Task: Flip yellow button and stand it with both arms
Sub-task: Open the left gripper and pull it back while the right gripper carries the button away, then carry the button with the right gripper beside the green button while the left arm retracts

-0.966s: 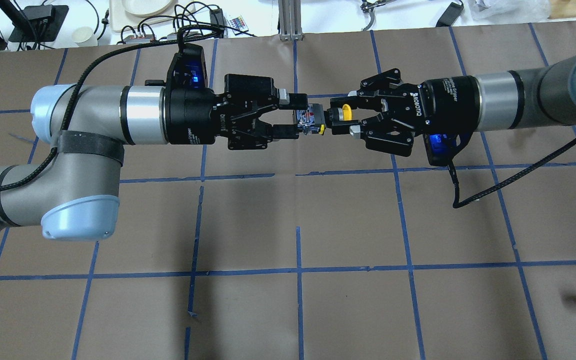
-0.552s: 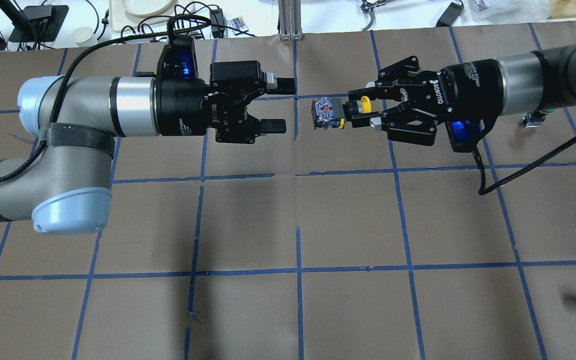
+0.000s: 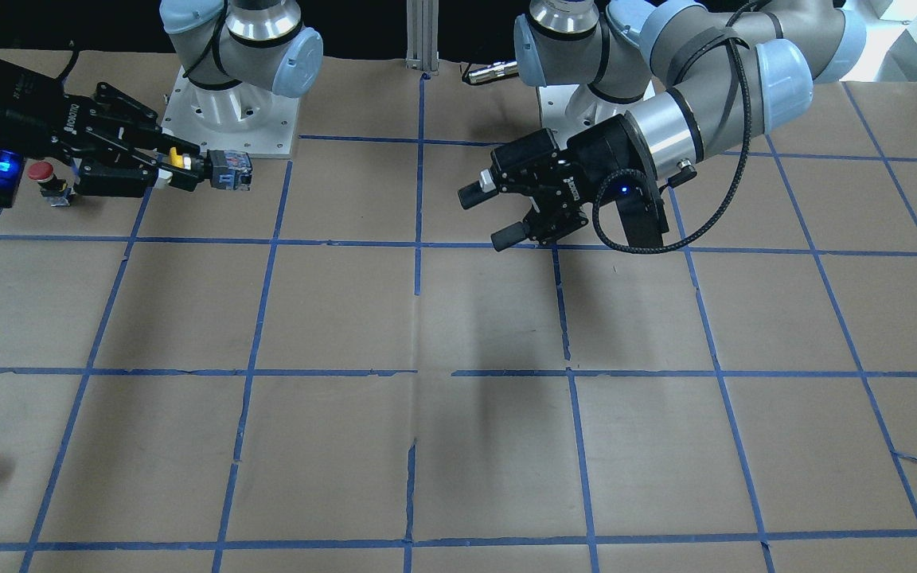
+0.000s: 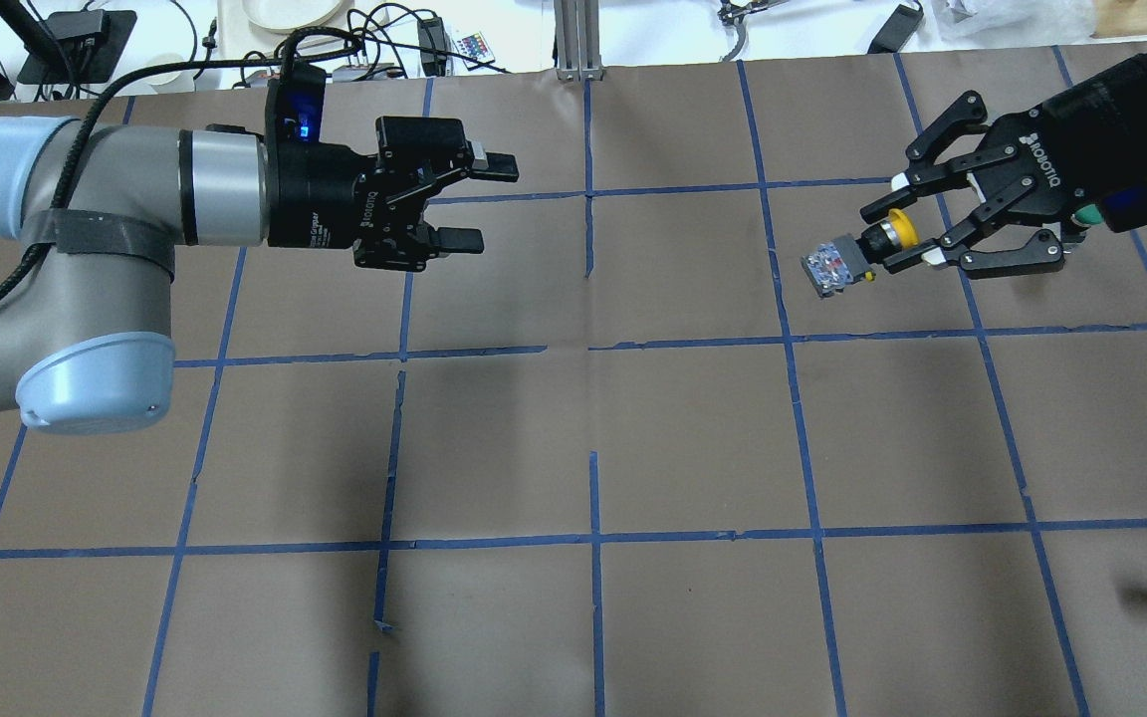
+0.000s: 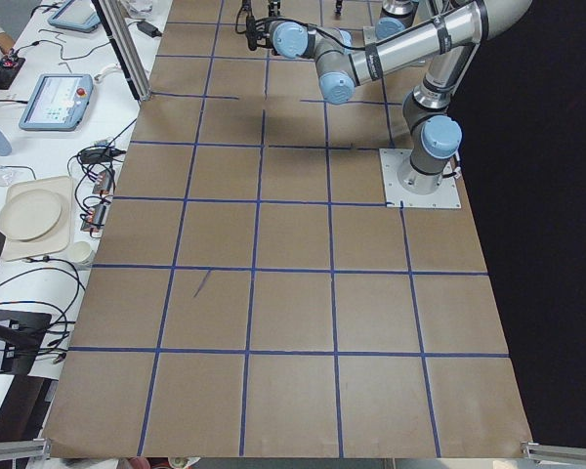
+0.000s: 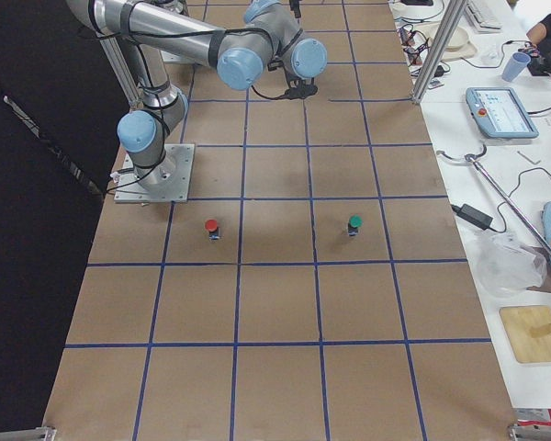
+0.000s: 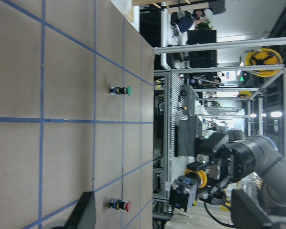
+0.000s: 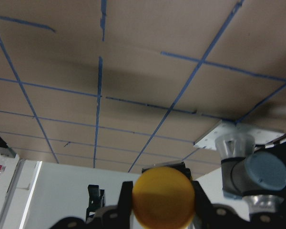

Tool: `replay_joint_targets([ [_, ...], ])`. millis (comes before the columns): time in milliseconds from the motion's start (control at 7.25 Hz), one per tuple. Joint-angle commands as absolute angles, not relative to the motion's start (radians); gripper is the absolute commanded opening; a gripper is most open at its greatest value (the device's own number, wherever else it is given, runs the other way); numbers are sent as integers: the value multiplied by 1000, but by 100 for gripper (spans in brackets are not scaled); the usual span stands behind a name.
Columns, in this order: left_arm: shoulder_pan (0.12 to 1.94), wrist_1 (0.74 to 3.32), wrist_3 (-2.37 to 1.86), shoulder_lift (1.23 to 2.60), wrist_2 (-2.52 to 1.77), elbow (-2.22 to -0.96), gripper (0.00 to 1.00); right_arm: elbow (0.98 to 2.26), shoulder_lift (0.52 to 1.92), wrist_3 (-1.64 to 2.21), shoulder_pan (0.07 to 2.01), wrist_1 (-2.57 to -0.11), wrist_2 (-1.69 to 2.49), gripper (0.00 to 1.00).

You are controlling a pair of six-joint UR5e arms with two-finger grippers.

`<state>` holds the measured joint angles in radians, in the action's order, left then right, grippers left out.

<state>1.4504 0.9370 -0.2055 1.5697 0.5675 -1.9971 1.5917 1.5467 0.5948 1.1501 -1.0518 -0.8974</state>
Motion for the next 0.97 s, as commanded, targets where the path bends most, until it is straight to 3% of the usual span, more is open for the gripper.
replay_joint_targets([
  [0,1472,952,-196,1577,905,-1977,100,1575,1534,438,1147,-1191,-1136,1],
  [138,1498,1053,-167,1544,1024,-1968,100,1577,1534,361,1149,-1237,-1229,2],
  [414,1566,1281,-77,1532,1369,-1822,100,1580,1531,156,1149,-1326,-1404,2],
  [828,1572,1705,17,1656,1546,-1414,100,1618,1517,-148,1144,-1474,-1515,2],
])
